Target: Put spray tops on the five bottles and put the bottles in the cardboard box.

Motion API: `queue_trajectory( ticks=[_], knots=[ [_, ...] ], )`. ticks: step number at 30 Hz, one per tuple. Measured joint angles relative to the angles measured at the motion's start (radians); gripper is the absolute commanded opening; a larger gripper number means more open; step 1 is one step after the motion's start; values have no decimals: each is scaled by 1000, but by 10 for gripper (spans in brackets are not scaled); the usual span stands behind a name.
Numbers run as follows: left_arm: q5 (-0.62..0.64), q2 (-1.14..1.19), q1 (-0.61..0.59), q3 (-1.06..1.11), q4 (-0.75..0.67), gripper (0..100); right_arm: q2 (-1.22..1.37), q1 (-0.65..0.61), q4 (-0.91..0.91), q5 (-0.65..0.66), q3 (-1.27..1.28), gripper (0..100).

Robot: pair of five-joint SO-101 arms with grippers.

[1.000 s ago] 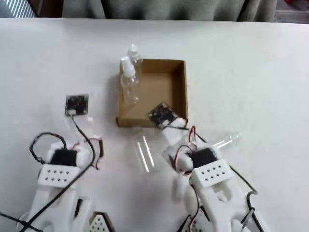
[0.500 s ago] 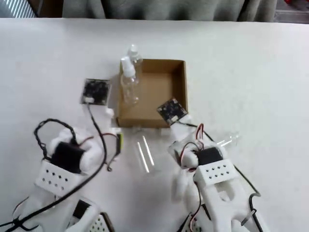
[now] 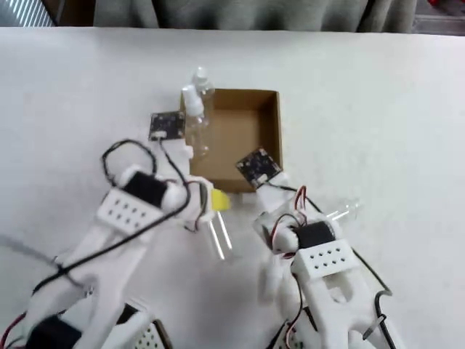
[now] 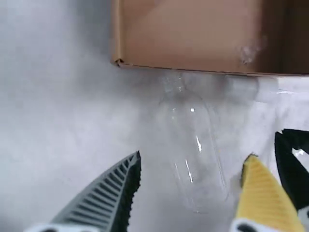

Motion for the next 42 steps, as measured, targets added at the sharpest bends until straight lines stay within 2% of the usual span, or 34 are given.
queue_trajectory(
  ticks=[4,27,42],
  knots=[
    [77,129,-2,-60,0,328,0,0,-15,0,0,16],
    [127,631,-2,-276,-49,331,0,0,-15,0,0,16],
    [133,661,-40,-276,-126,333,0,0,-15,0,0,16]
  ],
)
